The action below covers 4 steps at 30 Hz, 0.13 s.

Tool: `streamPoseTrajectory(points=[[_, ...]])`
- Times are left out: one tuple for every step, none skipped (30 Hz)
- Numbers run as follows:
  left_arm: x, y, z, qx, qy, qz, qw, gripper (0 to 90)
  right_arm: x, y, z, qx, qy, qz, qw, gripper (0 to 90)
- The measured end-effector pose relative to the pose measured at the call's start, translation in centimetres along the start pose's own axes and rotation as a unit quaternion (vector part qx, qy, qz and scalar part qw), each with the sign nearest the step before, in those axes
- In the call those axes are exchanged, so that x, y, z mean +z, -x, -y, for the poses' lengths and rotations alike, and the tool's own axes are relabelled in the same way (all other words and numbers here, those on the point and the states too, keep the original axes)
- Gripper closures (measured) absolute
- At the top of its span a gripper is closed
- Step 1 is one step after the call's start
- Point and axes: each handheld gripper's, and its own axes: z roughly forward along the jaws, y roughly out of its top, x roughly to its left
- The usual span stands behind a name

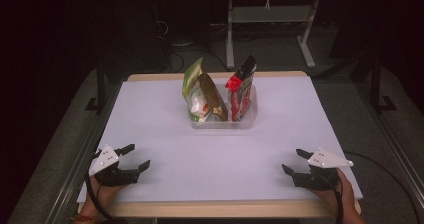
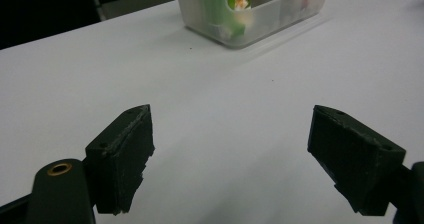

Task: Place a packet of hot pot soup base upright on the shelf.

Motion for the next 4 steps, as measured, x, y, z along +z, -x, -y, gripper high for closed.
streamPoseTrajectory(points=[[0.00,-0.04,0.02,0.000,0.000,0.001,1.0000,18.0,0.00,0.00,0.00,0.000,-0.001,0.000,1.0000,26.8],[0.02,-0.07,0.04,-0.003,0.000,0.001,1.0000,18.0,-0.01,-0.02,-0.01,0.000,0.000,0.001,1.0000,26.8],[0.04,-0.11,0.04,-0.004,0.001,0.001,1.0000,18.0,-0.02,-0.03,-0.01,-0.001,0.001,0.001,1.0000,26.8],[0.08,-0.17,0.04,-0.006,0.001,0.002,1.0000,18.0,-0.02,-0.04,-0.01,-0.001,0.001,0.001,1.0000,26.8]])
